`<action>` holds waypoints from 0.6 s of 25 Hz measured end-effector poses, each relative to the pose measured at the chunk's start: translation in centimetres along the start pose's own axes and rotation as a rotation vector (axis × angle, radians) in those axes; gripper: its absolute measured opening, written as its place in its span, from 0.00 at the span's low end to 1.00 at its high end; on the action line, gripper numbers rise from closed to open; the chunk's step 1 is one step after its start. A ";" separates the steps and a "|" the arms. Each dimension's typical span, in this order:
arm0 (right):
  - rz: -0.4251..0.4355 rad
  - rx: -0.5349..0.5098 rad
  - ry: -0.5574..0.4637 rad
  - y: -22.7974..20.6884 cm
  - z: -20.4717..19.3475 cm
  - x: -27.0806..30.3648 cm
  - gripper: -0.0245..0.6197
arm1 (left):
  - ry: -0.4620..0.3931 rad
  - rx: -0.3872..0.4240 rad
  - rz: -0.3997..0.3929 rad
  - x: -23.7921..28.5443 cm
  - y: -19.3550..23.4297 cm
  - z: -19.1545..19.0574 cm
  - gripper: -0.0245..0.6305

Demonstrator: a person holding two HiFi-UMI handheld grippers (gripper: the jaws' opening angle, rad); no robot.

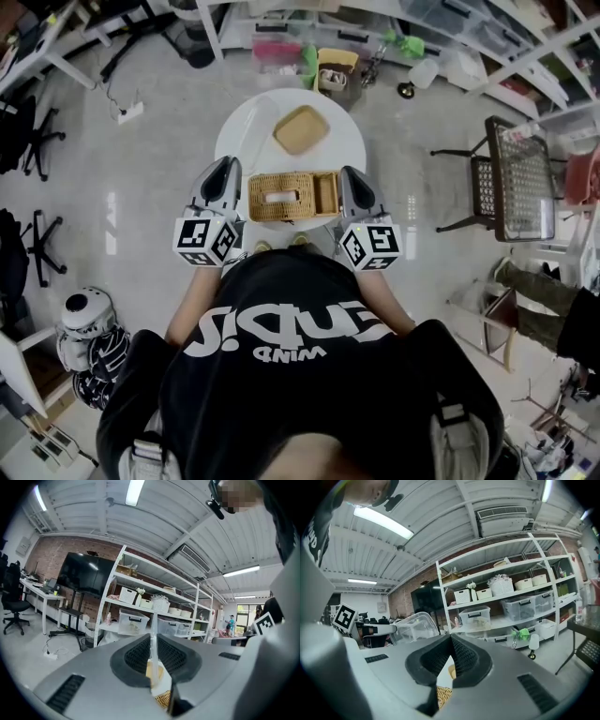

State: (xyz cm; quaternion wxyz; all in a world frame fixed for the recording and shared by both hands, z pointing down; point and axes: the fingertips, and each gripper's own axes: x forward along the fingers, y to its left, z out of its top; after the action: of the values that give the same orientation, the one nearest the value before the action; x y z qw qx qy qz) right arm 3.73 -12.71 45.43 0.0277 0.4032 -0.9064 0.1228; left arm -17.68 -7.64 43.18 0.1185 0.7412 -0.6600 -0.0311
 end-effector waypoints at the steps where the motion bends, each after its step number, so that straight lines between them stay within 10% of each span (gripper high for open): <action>1: 0.002 -0.001 0.001 0.1 0.0 0.1 0.04 | 0.001 -0.003 0.000 0.1 0.0 0.1 0.10; 15: -0.002 -0.007 0.008 0.1 0.0 0.8 0.04 | 0.026 -0.025 0.017 0.2 0.6 -0.1 0.10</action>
State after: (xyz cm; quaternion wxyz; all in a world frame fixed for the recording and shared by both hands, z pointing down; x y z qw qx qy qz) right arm 3.10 -13.19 45.56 0.0329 0.4033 -0.9064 0.1209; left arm -18.19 -7.84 43.46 0.1367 0.7343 -0.6643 -0.0288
